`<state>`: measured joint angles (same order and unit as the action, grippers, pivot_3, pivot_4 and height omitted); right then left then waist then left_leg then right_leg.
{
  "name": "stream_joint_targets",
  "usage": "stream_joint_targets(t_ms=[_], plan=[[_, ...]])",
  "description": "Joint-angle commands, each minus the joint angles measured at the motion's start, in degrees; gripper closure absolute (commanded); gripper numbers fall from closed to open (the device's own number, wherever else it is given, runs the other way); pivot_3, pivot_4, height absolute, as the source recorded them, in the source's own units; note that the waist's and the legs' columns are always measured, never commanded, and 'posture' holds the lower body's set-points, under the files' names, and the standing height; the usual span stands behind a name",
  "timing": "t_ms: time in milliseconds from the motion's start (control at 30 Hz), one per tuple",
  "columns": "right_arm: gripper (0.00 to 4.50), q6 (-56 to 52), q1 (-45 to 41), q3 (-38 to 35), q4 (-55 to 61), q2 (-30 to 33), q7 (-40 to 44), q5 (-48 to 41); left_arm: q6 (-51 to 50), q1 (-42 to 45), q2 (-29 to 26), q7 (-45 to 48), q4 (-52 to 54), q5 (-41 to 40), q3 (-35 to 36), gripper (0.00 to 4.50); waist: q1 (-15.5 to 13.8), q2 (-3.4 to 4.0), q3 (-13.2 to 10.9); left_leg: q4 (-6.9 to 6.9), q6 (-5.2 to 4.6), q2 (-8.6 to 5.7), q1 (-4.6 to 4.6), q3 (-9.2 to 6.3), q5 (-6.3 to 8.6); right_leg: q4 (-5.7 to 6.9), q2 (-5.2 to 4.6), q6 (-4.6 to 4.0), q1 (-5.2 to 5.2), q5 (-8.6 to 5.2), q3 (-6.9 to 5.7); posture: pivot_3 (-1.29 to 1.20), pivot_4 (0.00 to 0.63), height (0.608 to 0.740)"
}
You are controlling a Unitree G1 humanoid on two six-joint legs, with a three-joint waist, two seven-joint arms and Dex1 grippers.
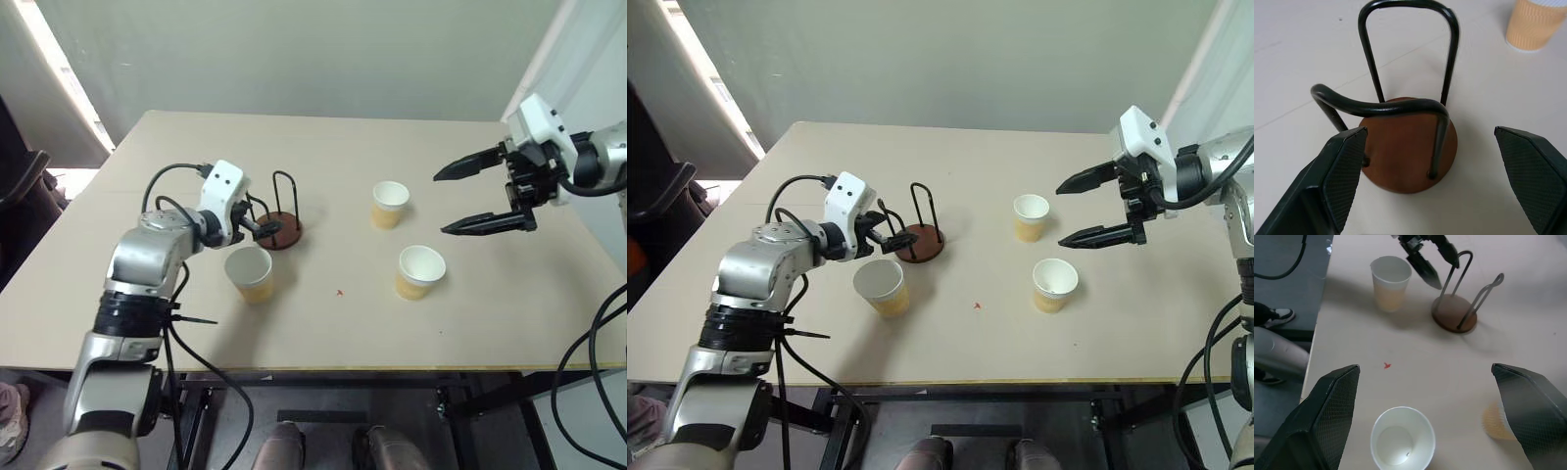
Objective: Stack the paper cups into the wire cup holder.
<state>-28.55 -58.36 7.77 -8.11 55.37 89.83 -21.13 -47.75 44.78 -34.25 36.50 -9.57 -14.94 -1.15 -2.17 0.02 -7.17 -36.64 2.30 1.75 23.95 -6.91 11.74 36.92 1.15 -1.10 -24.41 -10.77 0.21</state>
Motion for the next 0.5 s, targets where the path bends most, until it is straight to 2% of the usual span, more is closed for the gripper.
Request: stream_joint_targets(t_ms=[33,167,267,500], plan=[[0.0,-0.3,-0.72,-2.76,1.83,0.9,-0.49,-0.89,2.06,3.03,1.47,-1.02,-2.42,0.71,0.59,0.03,-0.06,0.0,0.0,-0.04,-0.02,0.0,0.02,0.0,-0.01,-0.01,0.0,0.05,0.0,0.03,0.01,0.0,0.15,0.74],[0.0,-0.02,-0.39,-3.19,1.68,1.21,-0.34,-0.78,4.44,4.71,3.71,-1.62,-6.37,1.33,0.87,0.03,-0.24,0.0,0.0,-0.11,-0.05,-0.01,0.02,0.03,0.01,-0.05,0.0,0.07,0.05,0.04,0.02,0.0,0.15,0.74],[0.0,0.01,0.25,-3.56,2.0,1.45,-0.54,-0.74,6.66,5.5,4.82,-1.72,-8.18,1.61,1.19,0.87,-0.4,0.0,0.0,-0.13,-0.07,-0.02,0.02,0.04,0.01,-0.07,0.0,0.1,0.08,0.05,0.02,0.0,0.15,0.74],[0.0,0.14,1.81,-4.25,3.11,2.13,-1.28,-0.92,6.88,5.51,4.22,0.16,-7.69,0.78,1.97,3.36,-0.53,0.0,0.0,-0.32,-0.07,-0.03,0.06,0.16,0.02,-0.08,0.01,0.25,0.12,-0.03,0.06,0.0,0.15,0.74]])
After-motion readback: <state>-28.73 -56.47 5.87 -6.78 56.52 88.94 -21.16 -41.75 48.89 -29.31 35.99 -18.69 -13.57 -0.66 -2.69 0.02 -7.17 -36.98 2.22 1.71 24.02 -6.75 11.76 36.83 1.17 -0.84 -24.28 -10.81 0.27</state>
